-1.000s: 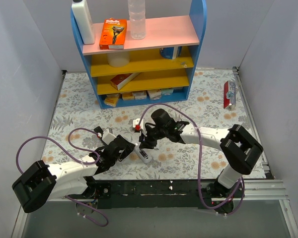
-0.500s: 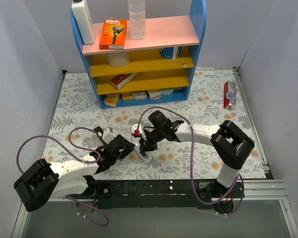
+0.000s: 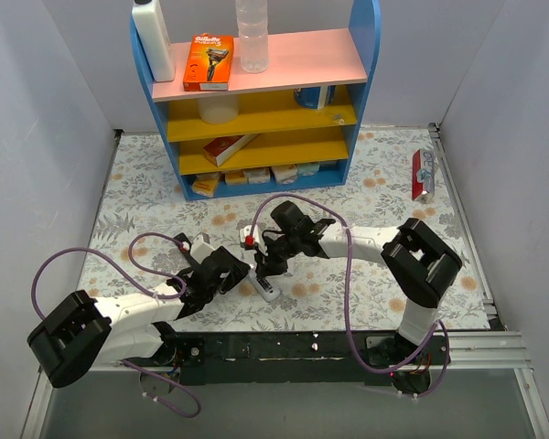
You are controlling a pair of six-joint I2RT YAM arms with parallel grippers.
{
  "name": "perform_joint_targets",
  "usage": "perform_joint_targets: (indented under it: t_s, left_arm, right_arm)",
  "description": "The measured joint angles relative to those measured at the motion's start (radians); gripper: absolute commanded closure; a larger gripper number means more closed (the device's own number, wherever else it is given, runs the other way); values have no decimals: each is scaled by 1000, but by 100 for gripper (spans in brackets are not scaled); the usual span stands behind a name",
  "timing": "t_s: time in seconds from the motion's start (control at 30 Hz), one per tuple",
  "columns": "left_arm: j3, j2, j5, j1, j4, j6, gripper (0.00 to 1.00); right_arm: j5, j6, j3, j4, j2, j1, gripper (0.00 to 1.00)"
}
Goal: Load the batteries into the remote control
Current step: Load the battery into the remote control.
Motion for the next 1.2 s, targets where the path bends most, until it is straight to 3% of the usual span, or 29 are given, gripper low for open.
perform_joint_targets:
  t_s: [1.2]
  left_arm:
    - [0, 15, 26, 5, 15, 2, 66]
  right_arm:
    - [-30, 35, -38, 11, 15, -6, 94]
